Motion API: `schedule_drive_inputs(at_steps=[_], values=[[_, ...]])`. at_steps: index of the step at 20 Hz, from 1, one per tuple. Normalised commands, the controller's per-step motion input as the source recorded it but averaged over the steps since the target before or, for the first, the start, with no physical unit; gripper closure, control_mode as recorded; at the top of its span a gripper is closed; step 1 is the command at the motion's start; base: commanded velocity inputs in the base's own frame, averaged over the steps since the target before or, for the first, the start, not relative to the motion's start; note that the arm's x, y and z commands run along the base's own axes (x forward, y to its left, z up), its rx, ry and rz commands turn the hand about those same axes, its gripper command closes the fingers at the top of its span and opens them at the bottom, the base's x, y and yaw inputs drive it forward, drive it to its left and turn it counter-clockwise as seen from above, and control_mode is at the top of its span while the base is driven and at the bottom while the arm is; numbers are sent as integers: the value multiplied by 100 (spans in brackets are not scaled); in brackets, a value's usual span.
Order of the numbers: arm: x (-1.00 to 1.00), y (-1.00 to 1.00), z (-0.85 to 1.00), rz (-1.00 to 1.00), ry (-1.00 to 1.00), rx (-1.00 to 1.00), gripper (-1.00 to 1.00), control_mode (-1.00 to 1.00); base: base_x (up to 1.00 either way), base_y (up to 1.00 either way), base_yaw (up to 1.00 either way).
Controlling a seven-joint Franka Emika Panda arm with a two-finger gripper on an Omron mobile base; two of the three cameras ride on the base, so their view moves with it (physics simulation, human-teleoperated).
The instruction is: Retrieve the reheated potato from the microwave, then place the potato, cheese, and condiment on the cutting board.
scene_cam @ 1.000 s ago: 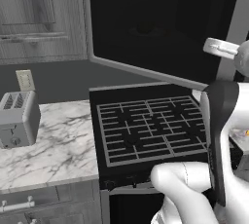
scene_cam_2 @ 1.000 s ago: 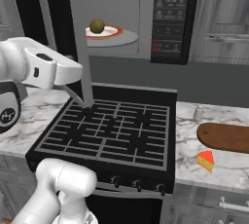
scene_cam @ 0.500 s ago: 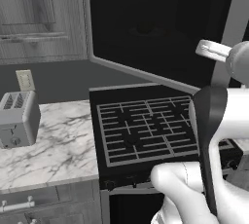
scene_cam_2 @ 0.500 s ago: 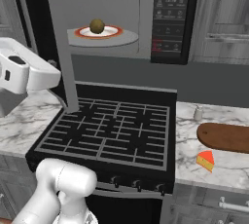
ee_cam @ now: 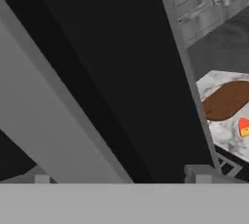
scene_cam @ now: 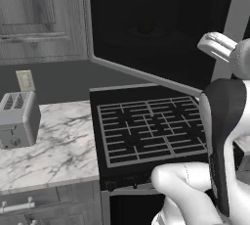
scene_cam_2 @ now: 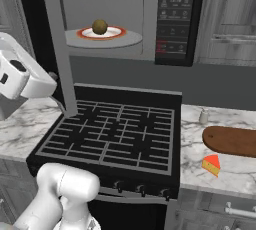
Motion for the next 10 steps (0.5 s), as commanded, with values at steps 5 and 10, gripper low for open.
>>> schedule_drive_inputs(at_steps=[5, 10], values=[[-57, -31, 6, 16, -2, 37, -100, -100, 0, 0, 0], [-49, -37, 8, 16, -6, 37, -100, -100, 0, 0, 0]])
